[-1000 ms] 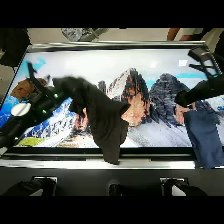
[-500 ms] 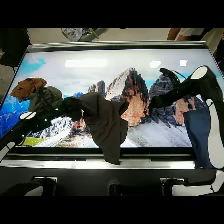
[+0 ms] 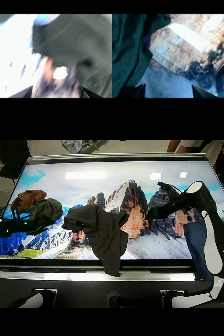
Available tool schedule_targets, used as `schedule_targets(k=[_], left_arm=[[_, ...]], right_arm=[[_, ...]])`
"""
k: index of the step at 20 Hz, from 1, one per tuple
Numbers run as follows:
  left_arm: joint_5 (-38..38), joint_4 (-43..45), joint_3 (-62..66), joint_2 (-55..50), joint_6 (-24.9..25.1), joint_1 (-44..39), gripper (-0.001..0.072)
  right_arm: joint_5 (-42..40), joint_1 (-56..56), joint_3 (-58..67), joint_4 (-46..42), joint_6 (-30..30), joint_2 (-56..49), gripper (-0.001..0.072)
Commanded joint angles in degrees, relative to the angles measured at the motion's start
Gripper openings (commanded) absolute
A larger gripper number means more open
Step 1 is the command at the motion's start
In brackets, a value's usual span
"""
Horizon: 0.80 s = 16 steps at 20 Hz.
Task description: Fold the shirts.
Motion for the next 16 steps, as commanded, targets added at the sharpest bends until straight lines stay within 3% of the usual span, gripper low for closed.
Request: schedule_targets(k=[1,4,8,12,16], left_arm=[[-8.2,5.6,-5.1,3.2,-5.4,-1.6,0.0720],[-4.4,-2.7,-17.5,7.3,-5.5,-13.2,0.0720],[9.8,-19.8,-28.3,6.9,-5.5,-34.1,0.0720],[22.5,-30.5,-28.1,1.7,-5.5,-50.3,0.0720],[25.0,-32.6,-22.9,-5.7,-4.4,-58.4,0.0720]], right_arm=[[-4.9,2.5,0.0,-0.5,0.6,-0.8,0.0704],[-9.7,6.2,0.0,-0.7,0.6,-2.5,0.0707],[-13.0,7.4,0.0,-0.4,1.0,-4.6,0.0709],[-13.2,7.4,0.0,5.0,1.6,-7.3,0.0709],[-12.4,7.6,0.0,7.0,1.6,-9.8,0.0709]])
